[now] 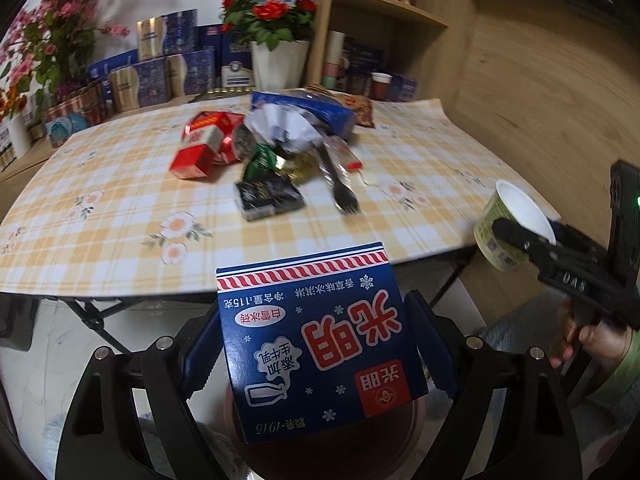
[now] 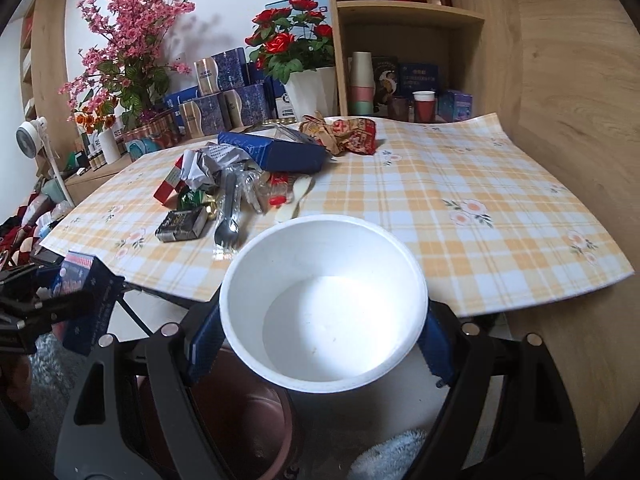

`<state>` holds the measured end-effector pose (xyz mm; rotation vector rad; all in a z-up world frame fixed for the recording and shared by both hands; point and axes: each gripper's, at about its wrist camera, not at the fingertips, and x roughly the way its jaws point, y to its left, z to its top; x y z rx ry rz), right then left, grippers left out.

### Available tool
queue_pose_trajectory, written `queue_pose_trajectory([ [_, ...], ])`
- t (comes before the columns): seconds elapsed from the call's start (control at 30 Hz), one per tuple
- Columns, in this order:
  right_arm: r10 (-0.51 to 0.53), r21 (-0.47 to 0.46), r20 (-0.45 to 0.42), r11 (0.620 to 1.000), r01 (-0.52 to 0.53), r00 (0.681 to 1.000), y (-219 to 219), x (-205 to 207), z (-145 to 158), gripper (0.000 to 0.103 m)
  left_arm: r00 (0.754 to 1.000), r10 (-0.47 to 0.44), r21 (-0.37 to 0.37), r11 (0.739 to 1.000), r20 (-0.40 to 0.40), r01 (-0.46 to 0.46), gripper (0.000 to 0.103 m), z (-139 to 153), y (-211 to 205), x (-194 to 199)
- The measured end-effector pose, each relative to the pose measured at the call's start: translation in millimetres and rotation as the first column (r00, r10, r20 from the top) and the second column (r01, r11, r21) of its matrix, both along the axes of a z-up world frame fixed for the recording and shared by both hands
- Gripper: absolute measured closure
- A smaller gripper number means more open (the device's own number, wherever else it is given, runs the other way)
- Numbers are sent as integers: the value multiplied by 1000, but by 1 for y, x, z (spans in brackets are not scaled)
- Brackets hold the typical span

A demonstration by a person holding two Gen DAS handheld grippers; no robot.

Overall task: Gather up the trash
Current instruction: 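Lift the milk carton with the left tool while the right tool carries the bowl toward the bin, then open both tools over the brown bin, dropping the carton and bowl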

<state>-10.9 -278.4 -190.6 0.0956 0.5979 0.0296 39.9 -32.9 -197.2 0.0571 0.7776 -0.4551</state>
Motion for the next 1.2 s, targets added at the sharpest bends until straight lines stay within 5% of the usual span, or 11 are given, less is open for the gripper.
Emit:
queue_pose_trajectory([
  [0.47, -27, 13, -1, 1000, 27, 1000, -7, -20, -3, 22, 985, -109, 78, 990, -131, 120, 20, -54, -25, -9],
  [0.83, -25, 43, -50, 999, 27, 998, -14, -12, -19, 22, 937, -122, 93, 983, -327, 160, 20, -110, -48, 17],
  [1.2, -30, 71, -83, 997, 36, 996, -21, -7, -28, 22, 889, -178, 59, 973, -423, 223, 20, -150, -72, 26],
])
